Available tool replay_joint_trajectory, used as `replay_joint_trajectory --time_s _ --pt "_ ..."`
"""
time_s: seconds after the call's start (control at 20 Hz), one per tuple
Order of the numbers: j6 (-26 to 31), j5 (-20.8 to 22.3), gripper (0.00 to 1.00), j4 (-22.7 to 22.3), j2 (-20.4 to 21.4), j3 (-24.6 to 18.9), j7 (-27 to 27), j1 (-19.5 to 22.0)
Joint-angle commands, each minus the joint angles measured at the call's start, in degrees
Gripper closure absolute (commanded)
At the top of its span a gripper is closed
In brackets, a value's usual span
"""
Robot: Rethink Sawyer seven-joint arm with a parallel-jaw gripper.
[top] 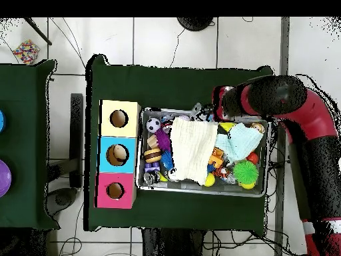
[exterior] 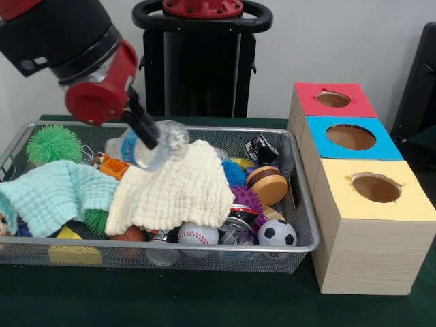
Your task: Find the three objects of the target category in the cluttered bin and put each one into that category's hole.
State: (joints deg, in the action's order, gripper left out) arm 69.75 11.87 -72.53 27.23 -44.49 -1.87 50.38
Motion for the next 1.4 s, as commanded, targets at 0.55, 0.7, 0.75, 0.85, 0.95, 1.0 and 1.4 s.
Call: replay_joint_trajectory --time_s 0.55,0.7,0.75,0.85,0.95,1.0,1.4 --pt "6.7 -12.5 1.0 19.5 -7.8 0.3 -15.5 -15.3" --pt "9.1 -13.9 1.0 26.7 -9.5 0.8 -18.5 -19.4" --pt "10.1 -14.2 1.0 29.6 -10.4 0.9 -19.6 -20.8" --pt "12.6 -13.7 1.0 35.8 -12.2 1.4 -21.4 -23.9" --pt "17.0 -10.2 1.0 43.1 -14.3 2.0 -23.0 -27.0" --pt "19.0 -7.9 1.0 46.1 -15.2 1.5 -23.8 -28.1" --pt "28.7 13.7 1.0 57.1 -18.3 -16.4 -27.3 -29.5"
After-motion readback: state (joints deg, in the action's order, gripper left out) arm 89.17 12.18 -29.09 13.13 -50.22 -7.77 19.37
